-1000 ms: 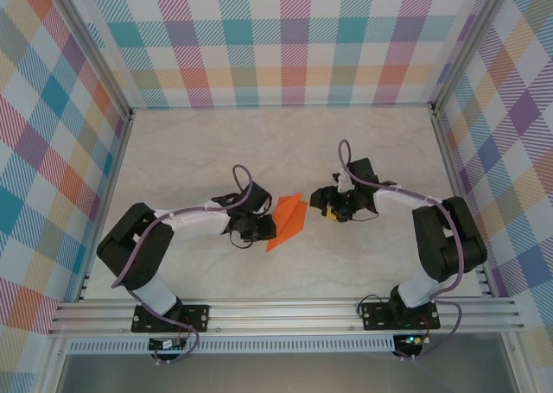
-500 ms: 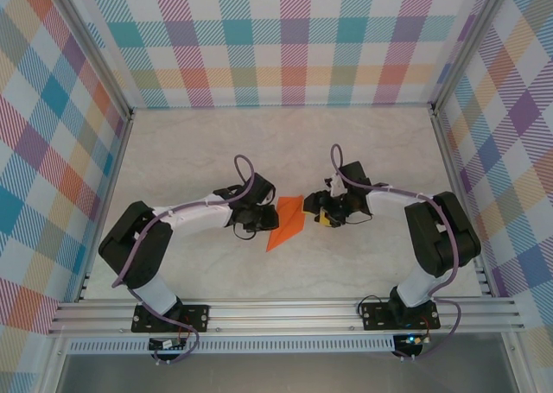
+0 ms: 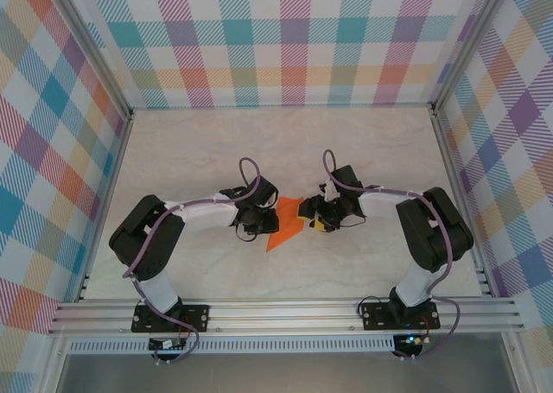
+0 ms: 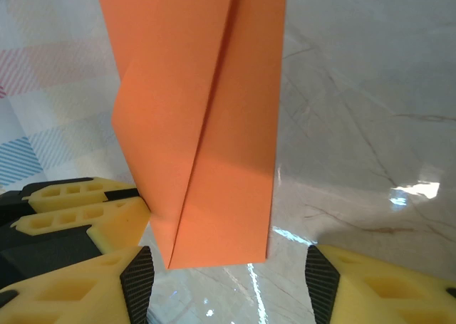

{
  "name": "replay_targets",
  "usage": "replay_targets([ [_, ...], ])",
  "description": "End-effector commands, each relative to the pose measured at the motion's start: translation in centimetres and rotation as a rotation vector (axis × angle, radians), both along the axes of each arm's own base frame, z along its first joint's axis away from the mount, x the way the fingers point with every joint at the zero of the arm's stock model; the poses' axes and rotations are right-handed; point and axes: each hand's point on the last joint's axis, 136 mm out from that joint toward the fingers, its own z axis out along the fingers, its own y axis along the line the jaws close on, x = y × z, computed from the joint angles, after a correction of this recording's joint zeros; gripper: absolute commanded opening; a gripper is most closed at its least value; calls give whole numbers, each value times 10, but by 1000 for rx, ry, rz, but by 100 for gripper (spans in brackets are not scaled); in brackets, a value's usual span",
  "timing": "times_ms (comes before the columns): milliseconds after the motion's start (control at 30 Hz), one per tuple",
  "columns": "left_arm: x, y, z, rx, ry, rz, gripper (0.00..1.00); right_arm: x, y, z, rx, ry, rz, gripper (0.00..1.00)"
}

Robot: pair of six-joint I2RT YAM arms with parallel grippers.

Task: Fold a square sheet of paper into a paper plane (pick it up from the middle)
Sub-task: Turn over the paper at the center of the table.

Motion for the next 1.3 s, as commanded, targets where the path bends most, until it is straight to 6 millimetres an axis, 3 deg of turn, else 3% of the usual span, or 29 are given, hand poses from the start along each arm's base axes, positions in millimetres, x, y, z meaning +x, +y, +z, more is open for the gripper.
replay_targets([
  [0, -1, 5, -5, 19, 8, -13, 20, -3, 11, -4, 6, 23, 9, 60],
  [300, -6, 5, -11, 7, 25, -11, 19, -6, 10, -2, -30, 29, -22, 48],
  [567, -9, 4, -14, -1, 40, -13, 19, -9, 3, -10, -84, 64, -66, 49],
  [900, -12, -6, -16, -82, 62, -9, 18, -4, 18, 1, -15, 60, -50, 44],
  [1267, -17, -9, -22, -110, 99, 7, 18, -3, 17, 0, -37, 50, -38, 46],
])
